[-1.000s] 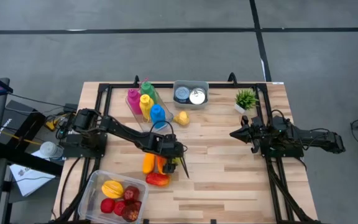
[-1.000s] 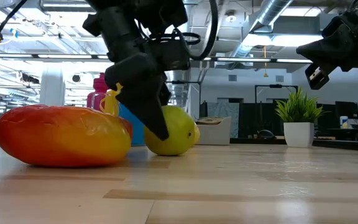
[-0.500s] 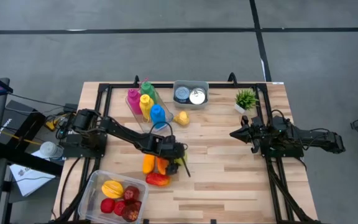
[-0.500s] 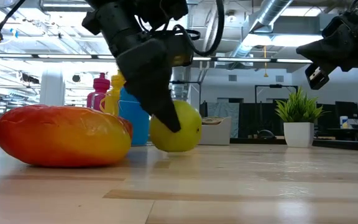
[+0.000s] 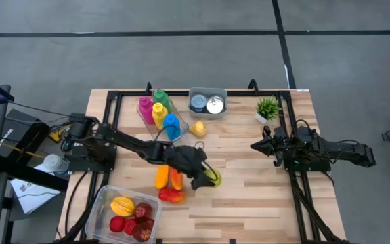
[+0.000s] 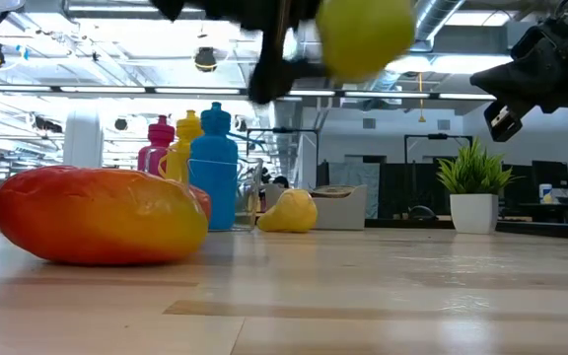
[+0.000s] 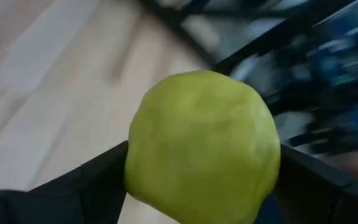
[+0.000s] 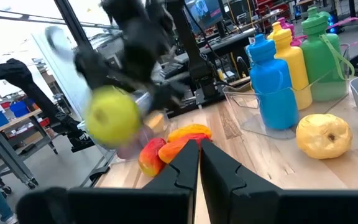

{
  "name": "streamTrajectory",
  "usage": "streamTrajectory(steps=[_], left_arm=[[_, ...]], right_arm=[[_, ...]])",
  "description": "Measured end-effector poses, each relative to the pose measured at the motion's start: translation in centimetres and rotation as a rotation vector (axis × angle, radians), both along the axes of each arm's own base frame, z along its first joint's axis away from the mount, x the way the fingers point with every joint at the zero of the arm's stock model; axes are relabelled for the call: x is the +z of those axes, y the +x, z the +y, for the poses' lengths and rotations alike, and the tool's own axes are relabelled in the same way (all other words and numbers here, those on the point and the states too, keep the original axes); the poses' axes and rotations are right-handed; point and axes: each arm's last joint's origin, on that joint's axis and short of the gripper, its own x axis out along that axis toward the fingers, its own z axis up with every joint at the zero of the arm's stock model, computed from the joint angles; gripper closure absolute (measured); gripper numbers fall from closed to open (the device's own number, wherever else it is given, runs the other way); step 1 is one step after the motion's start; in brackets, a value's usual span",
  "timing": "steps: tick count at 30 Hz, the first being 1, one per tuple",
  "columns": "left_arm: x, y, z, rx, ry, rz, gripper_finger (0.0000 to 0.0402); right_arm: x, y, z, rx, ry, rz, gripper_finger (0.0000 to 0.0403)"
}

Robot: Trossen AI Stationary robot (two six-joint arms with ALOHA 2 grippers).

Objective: Pick & Place Food Item
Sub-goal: Put the green apple into the white bin

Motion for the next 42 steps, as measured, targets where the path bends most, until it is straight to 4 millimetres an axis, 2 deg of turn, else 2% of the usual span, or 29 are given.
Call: streamTrajectory(steps=[5,11,15,20,24,35,42], left_arm=[[6.2,-1.4,-0.3,-0.018,-0.099,-0.313,0.0081],[12.7,-5.2,-0.6,-0.051,-0.185,-0.576,0.0078],[15.9,-8.1,-1.3,-0.101,-0.228,-0.706,0.0083],[18.0,-10.8,-2.2,-0.157,-0.266,-0.764,0.0079],[17.8,-12.4,-3.5,-0.197,-0.265,-0.64,0.0082],[12.8,-16.9,-9.0,-0.216,-0.441,0.134,0.0076],[9.8,-20.2,-10.4,-0.142,-0.312,0.463,0.0078]], right_arm=[[0.0,0.0,0.0,0.0,0.0,0.0,0.039],[0.0,0.0,0.0,0.0,0.0,-0.001,0.039],[0.0,0.0,0.0,0.0,0.0,0.0,0.039],[0.0,0.0,0.0,0.0,0.0,0.0,0.039],[0.0,0.0,0.0,0.0,0.0,0.0,0.039],[0.0,0.0,0.0,0.0,0.0,0.0,0.039],[0.0,0.0,0.0,0.0,0.0,0.0,0.0391]])
